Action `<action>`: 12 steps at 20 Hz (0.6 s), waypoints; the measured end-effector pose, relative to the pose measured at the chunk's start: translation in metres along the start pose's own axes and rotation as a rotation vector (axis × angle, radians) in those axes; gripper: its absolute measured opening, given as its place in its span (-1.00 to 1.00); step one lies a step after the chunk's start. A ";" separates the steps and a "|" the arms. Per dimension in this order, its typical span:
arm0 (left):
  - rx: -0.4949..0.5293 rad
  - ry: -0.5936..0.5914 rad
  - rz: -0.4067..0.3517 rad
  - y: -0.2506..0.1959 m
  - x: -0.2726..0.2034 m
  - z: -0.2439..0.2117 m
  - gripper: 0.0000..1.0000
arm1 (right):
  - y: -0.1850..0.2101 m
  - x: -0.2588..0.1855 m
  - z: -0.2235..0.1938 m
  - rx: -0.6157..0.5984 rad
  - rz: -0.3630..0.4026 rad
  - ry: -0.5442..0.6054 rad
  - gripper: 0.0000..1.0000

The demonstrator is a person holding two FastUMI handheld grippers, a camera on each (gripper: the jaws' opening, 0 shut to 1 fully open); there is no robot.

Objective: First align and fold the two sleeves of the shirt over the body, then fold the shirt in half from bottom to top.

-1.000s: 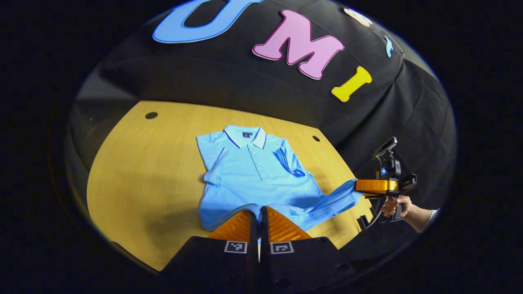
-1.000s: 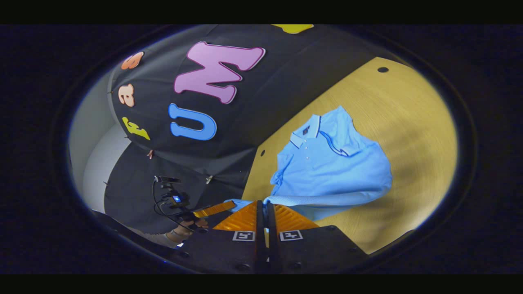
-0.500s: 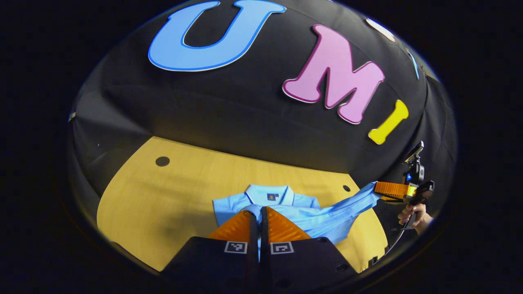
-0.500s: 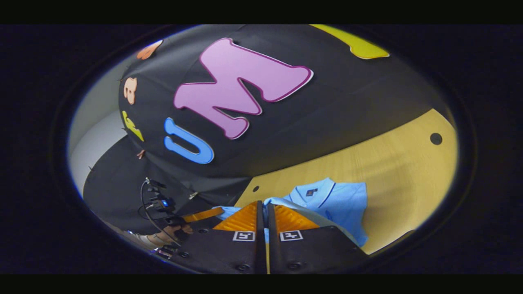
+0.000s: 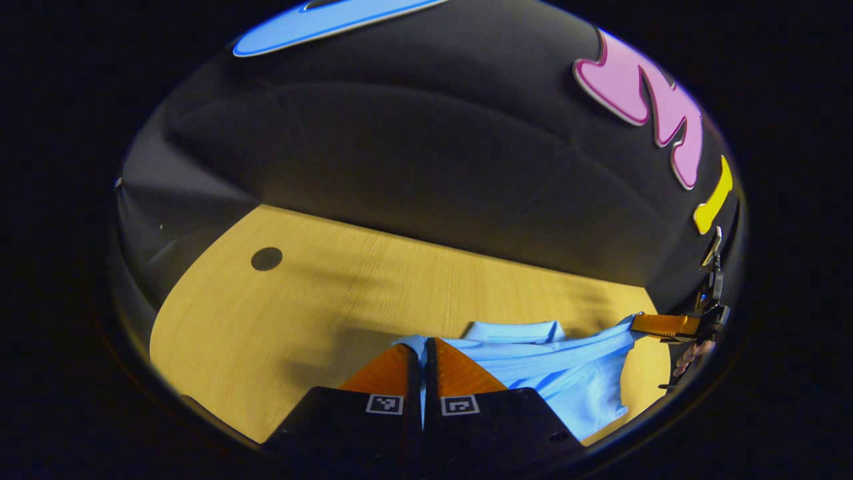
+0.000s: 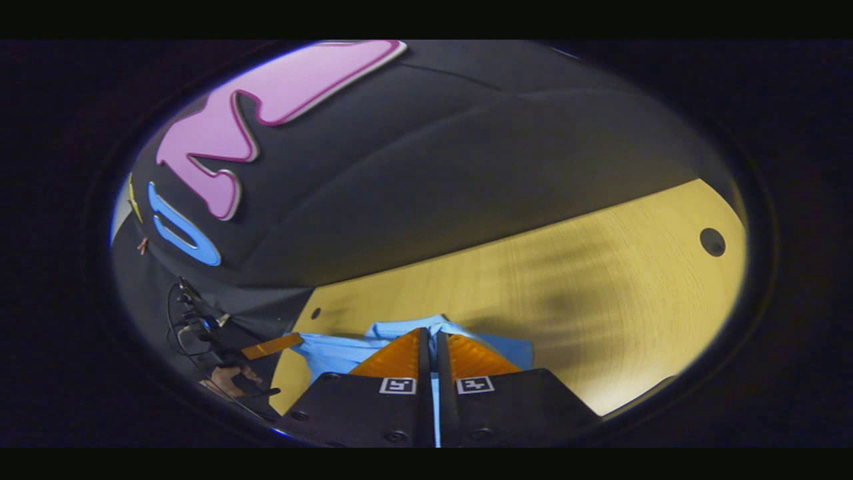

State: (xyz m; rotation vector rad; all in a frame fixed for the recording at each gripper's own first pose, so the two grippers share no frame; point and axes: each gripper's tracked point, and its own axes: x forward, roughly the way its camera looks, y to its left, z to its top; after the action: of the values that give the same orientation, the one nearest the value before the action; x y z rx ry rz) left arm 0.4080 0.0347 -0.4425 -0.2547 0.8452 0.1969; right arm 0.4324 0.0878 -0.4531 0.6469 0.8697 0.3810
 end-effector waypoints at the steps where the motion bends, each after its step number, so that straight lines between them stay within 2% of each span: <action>1: 0.001 0.011 0.008 0.000 0.009 -0.005 -0.98 | -0.011 0.006 -0.005 -0.001 -0.039 0.008 -0.85; 2: 0.008 0.027 0.020 0.002 0.013 -0.011 -0.87 | -0.020 0.011 -0.008 -0.011 -0.076 0.009 -0.85; 3: 0.021 0.044 0.035 0.006 0.018 -0.014 -0.80 | -0.026 0.013 -0.007 -0.029 -0.103 0.000 -1.00; 4: 0.032 0.053 0.029 0.006 0.016 -0.016 -0.44 | -0.030 0.012 -0.004 -0.050 -0.112 -0.008 -0.91; 5: 0.042 0.043 0.008 0.003 0.014 -0.015 -0.09 | -0.031 0.005 0.001 -0.076 -0.113 -0.020 -0.27; 6: 0.058 0.027 0.006 0.004 0.012 -0.011 0.27 | -0.035 -0.003 0.006 -0.107 -0.125 -0.035 0.00; 7: 0.087 0.001 0.031 0.010 0.007 -0.003 0.63 | -0.037 -0.011 0.010 -0.134 -0.140 -0.049 0.12; 8: 0.112 -0.013 0.035 0.012 -0.001 -0.001 0.99 | -0.037 -0.022 0.015 -0.159 -0.154 -0.063 0.14; 9: 0.142 -0.032 0.036 0.015 -0.010 0.005 1.00 | -0.038 -0.034 0.023 -0.195 -0.170 -0.094 0.53; 10: 0.179 -0.056 0.033 0.014 -0.021 0.009 0.94 | -0.037 -0.048 0.032 -0.237 -0.184 -0.128 0.81; 12: 0.252 -0.099 0.027 0.010 -0.049 0.015 0.94 | -0.029 -0.079 0.046 -0.315 -0.200 -0.192 0.88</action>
State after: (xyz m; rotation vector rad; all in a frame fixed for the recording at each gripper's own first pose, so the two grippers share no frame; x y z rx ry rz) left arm 0.3843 0.0457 -0.3976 0.0030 0.7668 0.1251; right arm 0.4240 0.0056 -0.4044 0.2956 0.6659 0.2627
